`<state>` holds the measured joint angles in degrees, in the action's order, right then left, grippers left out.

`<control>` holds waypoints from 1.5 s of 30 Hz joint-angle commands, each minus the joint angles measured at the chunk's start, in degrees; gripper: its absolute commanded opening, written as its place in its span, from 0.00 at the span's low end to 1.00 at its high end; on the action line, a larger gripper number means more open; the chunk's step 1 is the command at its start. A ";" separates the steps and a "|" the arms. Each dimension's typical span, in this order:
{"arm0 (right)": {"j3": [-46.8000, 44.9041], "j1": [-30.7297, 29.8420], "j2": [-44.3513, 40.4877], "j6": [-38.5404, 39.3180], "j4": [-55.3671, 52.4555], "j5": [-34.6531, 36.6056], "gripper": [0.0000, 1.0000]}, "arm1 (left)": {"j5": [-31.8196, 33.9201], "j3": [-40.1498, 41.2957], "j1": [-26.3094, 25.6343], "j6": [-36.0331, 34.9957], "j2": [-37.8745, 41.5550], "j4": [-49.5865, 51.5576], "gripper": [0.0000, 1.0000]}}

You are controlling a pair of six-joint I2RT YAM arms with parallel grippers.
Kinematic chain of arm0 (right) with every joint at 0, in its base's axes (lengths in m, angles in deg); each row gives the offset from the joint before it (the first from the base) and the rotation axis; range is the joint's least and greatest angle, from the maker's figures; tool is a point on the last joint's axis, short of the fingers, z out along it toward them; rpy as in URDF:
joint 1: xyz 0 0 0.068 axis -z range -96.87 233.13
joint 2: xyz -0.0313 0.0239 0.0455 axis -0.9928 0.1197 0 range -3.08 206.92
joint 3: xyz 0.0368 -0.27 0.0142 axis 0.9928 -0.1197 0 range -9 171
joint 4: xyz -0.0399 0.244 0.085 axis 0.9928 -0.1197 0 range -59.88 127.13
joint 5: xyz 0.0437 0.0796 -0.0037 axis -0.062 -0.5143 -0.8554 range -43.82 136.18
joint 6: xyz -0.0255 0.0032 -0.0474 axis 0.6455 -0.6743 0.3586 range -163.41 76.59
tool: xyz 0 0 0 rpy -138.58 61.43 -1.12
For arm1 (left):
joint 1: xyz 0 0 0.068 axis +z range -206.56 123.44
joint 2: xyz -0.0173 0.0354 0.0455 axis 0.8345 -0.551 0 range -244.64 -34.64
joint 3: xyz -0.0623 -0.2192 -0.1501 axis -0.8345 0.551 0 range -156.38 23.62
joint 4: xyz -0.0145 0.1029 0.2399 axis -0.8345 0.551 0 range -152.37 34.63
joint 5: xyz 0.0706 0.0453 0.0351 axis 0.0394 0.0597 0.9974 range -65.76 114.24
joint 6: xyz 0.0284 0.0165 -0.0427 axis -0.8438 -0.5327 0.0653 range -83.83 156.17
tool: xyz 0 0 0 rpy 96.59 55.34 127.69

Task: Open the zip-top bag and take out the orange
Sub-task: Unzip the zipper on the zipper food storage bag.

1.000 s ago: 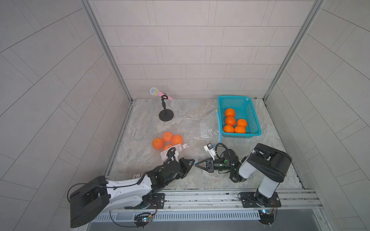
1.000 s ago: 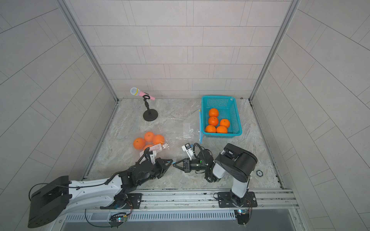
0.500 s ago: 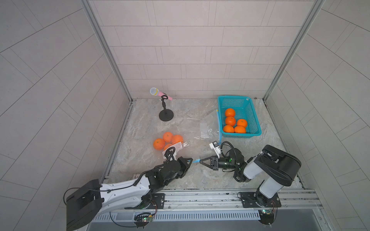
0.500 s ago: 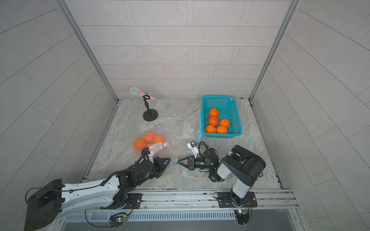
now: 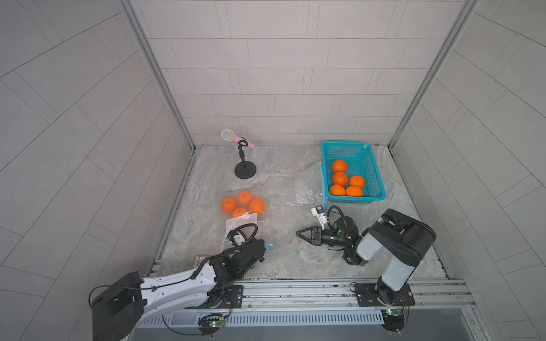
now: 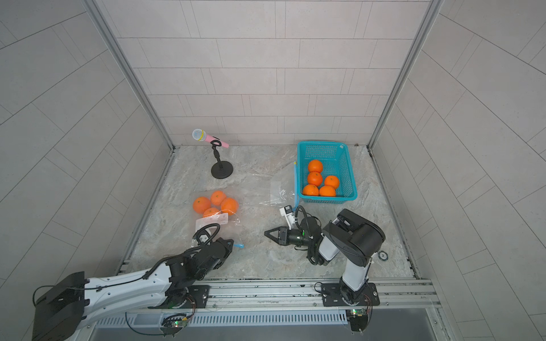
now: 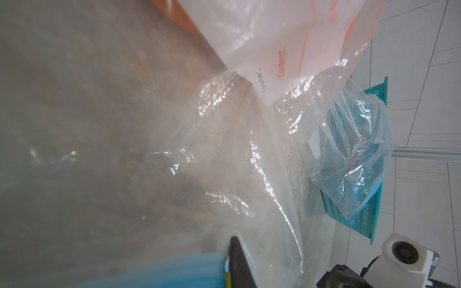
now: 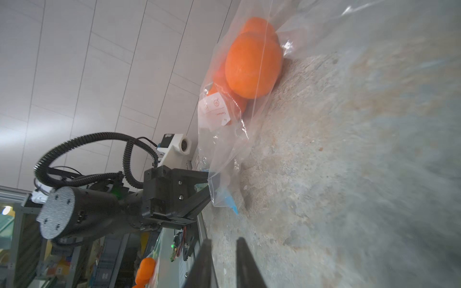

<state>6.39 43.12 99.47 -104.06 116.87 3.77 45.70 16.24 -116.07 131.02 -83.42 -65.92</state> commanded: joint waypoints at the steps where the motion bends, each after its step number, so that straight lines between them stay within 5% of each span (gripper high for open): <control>1: 2.68 -4.66 3.69 0.16 1.20 1.92 0.53 | -1.17 -1.10 0.18 -1.99 -0.78 -4.19 0.05; 8: 7.00 -7.99 6.06 0.75 1.19 2.92 0.66 | -5.21 -1.43 -0.08 -4.52 3.01 -6.35 0.00; 19: 12.11 -9.81 11.10 -0.51 1.20 3.33 0.61 | -6.11 -1.41 -0.24 -5.31 3.92 -8.18 0.00; 27: 14.93 -9.89 12.79 -1.41 1.11 1.18 0.28 | -8.94 -1.50 -0.44 -5.51 0.83 -11.78 0.00; 30: 15.14 -9.52 11.91 -1.58 1.11 -0.02 0.01 | -9.05 -1.07 -0.44 -5.29 1.92 -10.99 0.00; 39: 8.63 -6.98 5.10 -0.19 1.02 0.48 0.00 | -2.58 3.39 -0.36 -1.78 12.33 -3.77 0.01; 45: 5.46 -5.39 2.79 0.09 1.08 -0.70 0.00 | 0.74 -0.41 -0.35 -3.43 20.18 10.27 0.05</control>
<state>15.25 34.55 103.12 -104.69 119.41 1.21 37.52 16.90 -117.42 128.20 -65.36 -68.89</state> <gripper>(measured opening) 0.046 0.112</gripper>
